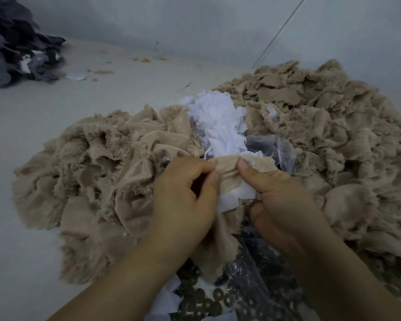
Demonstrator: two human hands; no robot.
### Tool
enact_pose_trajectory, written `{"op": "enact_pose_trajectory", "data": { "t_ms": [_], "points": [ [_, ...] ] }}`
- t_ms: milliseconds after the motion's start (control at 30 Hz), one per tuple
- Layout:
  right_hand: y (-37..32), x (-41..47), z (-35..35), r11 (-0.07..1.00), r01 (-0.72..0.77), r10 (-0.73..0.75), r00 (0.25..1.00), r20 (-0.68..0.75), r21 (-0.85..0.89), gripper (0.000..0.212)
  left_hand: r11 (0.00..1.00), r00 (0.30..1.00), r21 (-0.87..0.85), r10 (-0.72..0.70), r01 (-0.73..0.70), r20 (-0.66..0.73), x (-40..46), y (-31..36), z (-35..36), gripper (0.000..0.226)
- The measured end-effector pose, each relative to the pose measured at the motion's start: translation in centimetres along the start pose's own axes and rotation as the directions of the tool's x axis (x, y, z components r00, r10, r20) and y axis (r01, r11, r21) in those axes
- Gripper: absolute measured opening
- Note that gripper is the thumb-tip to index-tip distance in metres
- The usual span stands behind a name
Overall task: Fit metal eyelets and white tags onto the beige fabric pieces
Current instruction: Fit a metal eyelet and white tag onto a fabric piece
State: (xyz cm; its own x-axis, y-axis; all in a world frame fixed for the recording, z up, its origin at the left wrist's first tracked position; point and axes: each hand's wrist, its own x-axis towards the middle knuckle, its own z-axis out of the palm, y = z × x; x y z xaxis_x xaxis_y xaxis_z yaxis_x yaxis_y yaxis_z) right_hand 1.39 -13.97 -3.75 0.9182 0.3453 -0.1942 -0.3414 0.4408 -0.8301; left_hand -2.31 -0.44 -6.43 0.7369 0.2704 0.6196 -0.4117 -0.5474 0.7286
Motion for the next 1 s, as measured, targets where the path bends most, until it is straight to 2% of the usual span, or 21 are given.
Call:
{"op": "enact_pose_trajectory", "data": {
  "t_ms": [133, 200, 367, 667, 833, 900, 1000],
  "points": [
    [0.34, -0.04, 0.18, 1.0, -0.002, 0.003, 1.0, -0.018, 0.019, 0.043, 0.965, 0.977, -0.149, -0.215, 0.214, 0.011, -0.02, -0.12, 0.0, 0.017],
    [0.45, -0.06, 0.17, 1.0, -0.016, 0.016, 1.0, -0.006, 0.007, 0.043, 0.946, 0.966, -0.193, -0.258, 0.26, 0.034, -0.11, -0.22, 0.13, 0.023],
    [0.51, 0.04, 0.16, 0.999, -0.04, 0.04, 0.999, -0.01, 0.007, 0.039, 0.904, 0.963, -0.332, -0.253, 0.271, 0.096, -0.29, 0.3, 0.33, 0.019],
    [0.6, -0.16, 0.36, 0.992, -0.116, 0.115, 0.993, 0.022, 0.044, 0.045, 0.937, 0.982, -0.296, -0.184, 0.188, 0.039, -0.66, 0.16, 0.57, 0.022],
    [0.92, -0.01, 0.26, 0.988, -0.144, 0.142, 0.989, 0.033, 0.056, 0.051, 0.906, 0.97, -0.35, -0.237, 0.238, 0.049, -0.54, 0.08, 0.73, 0.022],
    [1.02, 0.08, 0.14, 0.991, -0.126, 0.125, 0.992, 0.022, 0.034, 0.049, 0.903, 0.964, -0.341, -0.258, 0.264, 0.061, -0.49, 0.1, 0.66, 0.02],
    [1.07, 0.24, -0.27, 0.998, -0.019, 0.018, 1.0, -0.014, -0.061, 0.044, 0.932, 0.974, -0.284, -0.219, 0.224, 0.052, -0.21, 0.21, 0.1, 0.011]
  ]
}}
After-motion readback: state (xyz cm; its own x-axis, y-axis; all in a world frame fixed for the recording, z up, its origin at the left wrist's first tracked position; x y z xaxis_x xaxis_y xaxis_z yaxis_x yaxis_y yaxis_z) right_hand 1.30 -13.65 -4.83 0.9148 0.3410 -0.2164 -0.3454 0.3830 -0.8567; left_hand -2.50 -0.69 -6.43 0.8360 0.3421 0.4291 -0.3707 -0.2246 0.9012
